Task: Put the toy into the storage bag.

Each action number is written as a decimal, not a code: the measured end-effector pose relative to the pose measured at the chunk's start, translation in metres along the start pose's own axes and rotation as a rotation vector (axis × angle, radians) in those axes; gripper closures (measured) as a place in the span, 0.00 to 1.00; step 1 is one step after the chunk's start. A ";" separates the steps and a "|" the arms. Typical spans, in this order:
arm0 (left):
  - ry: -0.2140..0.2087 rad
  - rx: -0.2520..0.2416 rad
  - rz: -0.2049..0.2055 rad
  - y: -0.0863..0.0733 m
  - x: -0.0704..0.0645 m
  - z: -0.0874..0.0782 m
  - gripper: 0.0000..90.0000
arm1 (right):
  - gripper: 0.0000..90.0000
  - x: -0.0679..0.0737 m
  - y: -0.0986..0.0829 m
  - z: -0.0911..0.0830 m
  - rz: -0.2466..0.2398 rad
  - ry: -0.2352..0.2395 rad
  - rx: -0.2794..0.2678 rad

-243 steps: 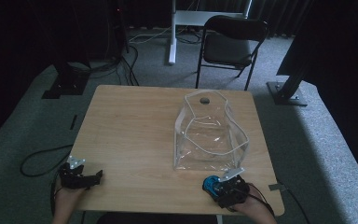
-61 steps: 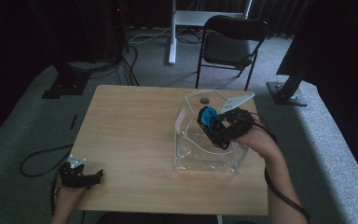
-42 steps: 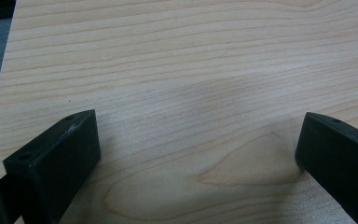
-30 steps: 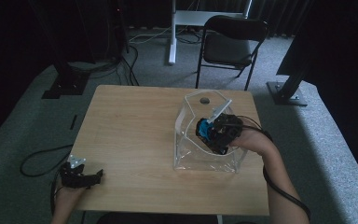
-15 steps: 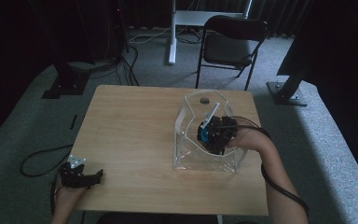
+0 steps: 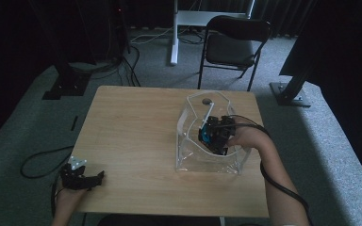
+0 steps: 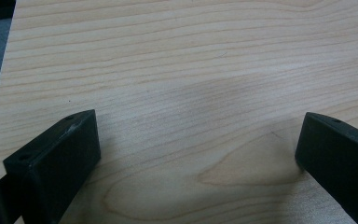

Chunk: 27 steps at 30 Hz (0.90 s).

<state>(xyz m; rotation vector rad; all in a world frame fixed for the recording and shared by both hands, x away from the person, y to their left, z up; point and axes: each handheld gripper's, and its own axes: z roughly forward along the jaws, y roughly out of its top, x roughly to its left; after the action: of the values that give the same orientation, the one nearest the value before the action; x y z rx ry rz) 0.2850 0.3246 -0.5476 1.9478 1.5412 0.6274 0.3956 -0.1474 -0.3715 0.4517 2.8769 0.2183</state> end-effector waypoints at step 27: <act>-0.001 0.000 -0.002 0.000 0.000 0.000 0.00 | 0.29 0.002 0.019 0.043 -0.052 -0.018 0.219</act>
<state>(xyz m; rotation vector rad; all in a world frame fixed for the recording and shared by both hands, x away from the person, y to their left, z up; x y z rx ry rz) 0.2849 0.3244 -0.5476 1.9465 1.5426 0.6258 0.4096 -0.1242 -0.4095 0.4132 2.9030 -0.1104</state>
